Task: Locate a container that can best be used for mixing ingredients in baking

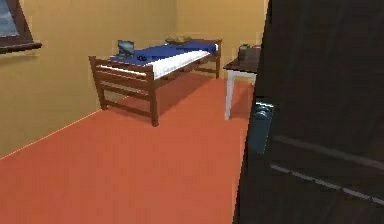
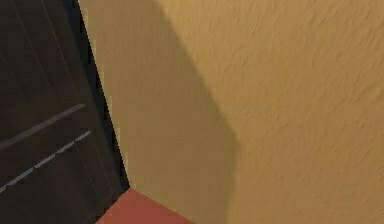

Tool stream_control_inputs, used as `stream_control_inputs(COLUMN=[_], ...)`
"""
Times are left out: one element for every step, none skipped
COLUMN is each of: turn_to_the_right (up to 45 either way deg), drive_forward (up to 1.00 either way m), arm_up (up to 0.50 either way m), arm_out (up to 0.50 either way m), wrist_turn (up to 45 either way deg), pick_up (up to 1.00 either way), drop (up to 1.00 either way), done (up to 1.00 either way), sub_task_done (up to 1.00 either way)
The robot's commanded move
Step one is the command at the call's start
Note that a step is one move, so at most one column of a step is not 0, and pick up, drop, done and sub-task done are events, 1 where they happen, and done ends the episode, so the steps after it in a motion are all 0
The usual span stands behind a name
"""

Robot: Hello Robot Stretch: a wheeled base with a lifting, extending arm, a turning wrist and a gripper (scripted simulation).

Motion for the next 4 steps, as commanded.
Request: stream_control_inputs(turn_to_the_right=[0.0, -3.0, 0.0, -3.0], drive_forward=[0.05, 0.00, 0.50, 0.00], arm_up=[0.00, 0.00, 0.00, 0.00], arm_out=[0.00, 0.00, 0.00, 0.00], wrist_turn=[0.0, 0.0, 0.0, 0.0], pick_up=[0.00, 0.00, 0.00, 0.00], drop=[0.00, 0.00, 0.00, 0.00], done=[0.00, 0.00, 0.00, 0.00], sub_task_done=[0.00, 0.00, 0.00, 0.00])
